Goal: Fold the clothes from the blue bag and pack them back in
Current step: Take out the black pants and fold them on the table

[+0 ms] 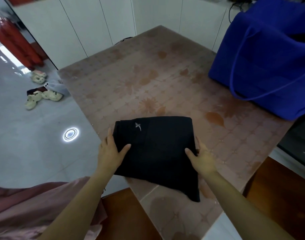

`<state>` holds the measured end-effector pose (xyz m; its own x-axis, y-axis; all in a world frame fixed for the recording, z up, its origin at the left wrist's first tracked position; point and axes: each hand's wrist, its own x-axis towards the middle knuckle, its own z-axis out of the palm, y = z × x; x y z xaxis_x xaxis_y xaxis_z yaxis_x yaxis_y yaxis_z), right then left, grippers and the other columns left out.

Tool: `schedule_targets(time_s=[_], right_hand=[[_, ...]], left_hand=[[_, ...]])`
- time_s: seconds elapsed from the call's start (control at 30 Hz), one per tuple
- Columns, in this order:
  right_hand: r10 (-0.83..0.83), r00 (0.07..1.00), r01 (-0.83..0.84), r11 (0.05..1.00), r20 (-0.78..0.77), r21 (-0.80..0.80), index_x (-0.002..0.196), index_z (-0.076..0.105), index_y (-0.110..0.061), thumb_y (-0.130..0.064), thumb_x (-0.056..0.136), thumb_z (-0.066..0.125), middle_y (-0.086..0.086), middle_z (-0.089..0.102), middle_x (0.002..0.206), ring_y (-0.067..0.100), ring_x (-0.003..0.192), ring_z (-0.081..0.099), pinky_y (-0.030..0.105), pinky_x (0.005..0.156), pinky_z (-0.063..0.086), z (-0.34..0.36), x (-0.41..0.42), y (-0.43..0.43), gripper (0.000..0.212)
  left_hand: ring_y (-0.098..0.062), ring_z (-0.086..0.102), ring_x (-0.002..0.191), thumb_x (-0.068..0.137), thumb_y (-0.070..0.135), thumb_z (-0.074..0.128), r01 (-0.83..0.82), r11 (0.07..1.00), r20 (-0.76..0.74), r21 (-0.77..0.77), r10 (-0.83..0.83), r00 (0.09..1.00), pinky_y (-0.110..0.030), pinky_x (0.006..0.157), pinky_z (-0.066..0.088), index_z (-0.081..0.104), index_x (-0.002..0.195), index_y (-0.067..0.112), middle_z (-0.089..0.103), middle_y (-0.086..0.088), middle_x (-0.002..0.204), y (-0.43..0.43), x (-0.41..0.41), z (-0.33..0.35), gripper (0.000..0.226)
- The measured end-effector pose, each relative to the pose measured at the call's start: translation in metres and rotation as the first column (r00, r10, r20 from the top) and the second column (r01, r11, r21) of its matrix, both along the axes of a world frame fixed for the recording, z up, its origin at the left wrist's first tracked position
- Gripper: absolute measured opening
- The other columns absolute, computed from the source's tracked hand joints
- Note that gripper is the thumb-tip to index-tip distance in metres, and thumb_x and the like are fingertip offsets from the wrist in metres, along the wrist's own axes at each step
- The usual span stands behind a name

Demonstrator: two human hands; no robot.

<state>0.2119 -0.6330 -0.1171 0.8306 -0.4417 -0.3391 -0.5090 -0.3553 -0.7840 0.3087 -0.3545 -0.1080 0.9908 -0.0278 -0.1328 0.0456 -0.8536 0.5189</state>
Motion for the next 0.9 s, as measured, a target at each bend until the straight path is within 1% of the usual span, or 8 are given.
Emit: schedule_targets(time_s=[0.13,0.23,0.3,0.47,0.57,0.7,0.8,0.9], right_hand=[[0.015,0.999,-0.013,0.997,0.031,-0.073,0.149,0.009,-0.039,-0.035,0.093,0.054,0.004,0.050,0.135,0.028,0.115,0.055,0.040,0.091,0.049,-0.003,0.004,0.011,0.072],[0.094,0.995,-0.087,0.985,0.041,-0.151,0.149,0.010,-0.042,-0.024,0.096,0.051,0.005,0.059,0.101,0.023,0.075,0.062,0.030,0.063,0.052,-0.006,0.004,0.013,0.069],[0.167,0.986,-0.154,0.949,0.025,-0.276,0.145,0.022,-0.045,-0.022,0.098,0.046,0.007,0.056,0.096,0.017,0.060,0.052,0.024,0.057,0.044,-0.007,0.001,0.009,0.059],[0.166,0.984,-0.122,0.894,0.067,-0.432,0.129,0.056,-0.026,-0.012,0.096,0.051,0.017,0.055,0.104,0.013,0.071,0.045,0.021,0.071,0.040,-0.017,-0.028,-0.013,0.037],[0.140,0.988,-0.092,0.879,0.070,-0.469,0.128,0.059,-0.022,-0.010,0.095,0.052,0.014,0.054,0.098,0.016,0.071,0.047,0.021,0.070,0.039,-0.018,-0.046,-0.024,0.036],[0.056,0.998,-0.046,0.869,0.006,-0.493,0.131,0.055,-0.024,-0.015,0.096,0.049,0.014,0.055,0.104,0.030,0.080,0.059,0.030,0.071,0.046,-0.007,-0.068,-0.041,0.036],[0.032,0.999,-0.006,0.852,0.041,-0.523,0.131,0.055,-0.021,-0.012,0.095,0.051,0.016,0.056,0.103,0.030,0.075,0.060,0.035,0.072,0.053,-0.001,-0.084,-0.058,0.038],[0.030,0.993,0.038,0.839,0.115,-0.544,0.129,0.057,-0.018,-0.007,0.092,0.056,0.016,0.056,0.099,0.032,0.072,0.060,0.040,0.069,0.056,0.004,-0.095,-0.084,0.039]], left_hand=[[-0.033,0.049,0.116,0.081,0.063,0.055,0.088,0.996,-0.037,0.024,-0.087,0.995,-0.044,0.096,0.046,-0.008,0.148,0.039,0.038,-0.017,0.136,-0.005,-0.004,-0.007,0.095],[-0.032,0.052,0.108,0.081,0.061,0.056,0.107,0.993,-0.017,0.041,-0.106,0.994,-0.041,0.091,0.048,-0.018,0.142,0.048,0.037,-0.018,0.133,-0.008,-0.006,-0.008,0.097],[-0.031,0.050,0.109,0.084,0.060,0.053,0.176,0.983,-0.011,0.049,-0.176,0.984,-0.039,0.091,0.046,-0.018,0.140,0.053,0.039,-0.018,0.132,-0.009,-0.013,-0.010,0.091],[-0.030,0.046,0.115,0.087,0.056,0.053,0.216,0.976,-0.046,0.009,-0.216,0.975,-0.038,0.097,0.043,0.001,0.146,0.047,0.037,-0.016,0.134,-0.024,-0.041,-0.018,0.080],[-0.028,0.047,0.114,0.089,0.051,0.053,0.273,0.962,0.020,0.026,-0.273,0.962,-0.040,0.099,0.043,0.003,0.145,0.049,0.035,-0.013,0.134,-0.044,-0.051,-0.017,0.075],[-0.029,0.047,0.117,0.091,0.041,0.057,0.292,0.954,-0.019,-0.068,-0.294,0.956,-0.035,0.098,0.041,0.006,0.147,0.045,0.030,-0.016,0.140,-0.076,-0.055,-0.013,0.075],[-0.029,0.050,0.107,0.093,0.034,0.054,0.398,0.917,-0.026,-0.025,-0.398,0.917,-0.035,0.092,0.042,0.002,0.147,0.044,0.040,-0.017,0.130,-0.104,-0.056,-0.011,0.075],[-0.028,0.048,0.111,0.093,0.027,0.052,0.469,0.883,0.035,-0.018,-0.468,0.883,-0.037,0.093,0.043,0.007,0.147,0.044,0.041,-0.013,0.131,-0.137,-0.061,-0.005,0.073]])
